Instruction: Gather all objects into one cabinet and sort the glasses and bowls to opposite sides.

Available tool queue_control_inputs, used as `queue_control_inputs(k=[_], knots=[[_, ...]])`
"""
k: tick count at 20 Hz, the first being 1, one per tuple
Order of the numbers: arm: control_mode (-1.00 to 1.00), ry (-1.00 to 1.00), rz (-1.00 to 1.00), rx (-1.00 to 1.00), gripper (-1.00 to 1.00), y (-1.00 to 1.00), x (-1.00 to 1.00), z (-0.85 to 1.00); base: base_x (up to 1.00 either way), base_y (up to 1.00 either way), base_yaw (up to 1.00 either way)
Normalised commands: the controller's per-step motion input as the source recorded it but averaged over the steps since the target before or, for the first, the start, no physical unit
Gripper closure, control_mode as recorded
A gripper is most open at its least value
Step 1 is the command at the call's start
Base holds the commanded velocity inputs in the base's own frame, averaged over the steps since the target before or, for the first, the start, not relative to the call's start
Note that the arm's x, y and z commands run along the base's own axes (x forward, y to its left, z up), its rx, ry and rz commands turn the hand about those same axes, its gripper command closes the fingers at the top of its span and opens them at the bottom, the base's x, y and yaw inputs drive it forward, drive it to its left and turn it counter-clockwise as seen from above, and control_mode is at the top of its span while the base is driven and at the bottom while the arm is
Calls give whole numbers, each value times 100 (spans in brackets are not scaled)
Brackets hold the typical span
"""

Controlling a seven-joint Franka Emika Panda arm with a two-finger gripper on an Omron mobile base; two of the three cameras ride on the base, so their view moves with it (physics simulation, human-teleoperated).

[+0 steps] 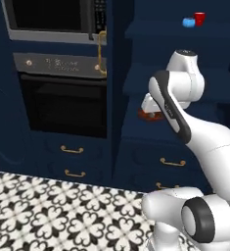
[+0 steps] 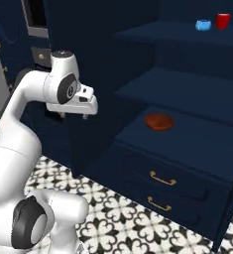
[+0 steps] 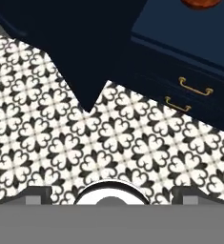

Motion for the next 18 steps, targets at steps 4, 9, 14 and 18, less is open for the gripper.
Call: queue_control_inputs(k=[4,9,14,18], knots=[[100,0,0,0,-100,0,0,0,-44,5,49],[100,0,0,0,-100,0,0,0,-33,9,52],[100,0,0,0,-100,0,0,0,0,55,54],[100,0,0,0,-100,0,0,0,7,41,64]])
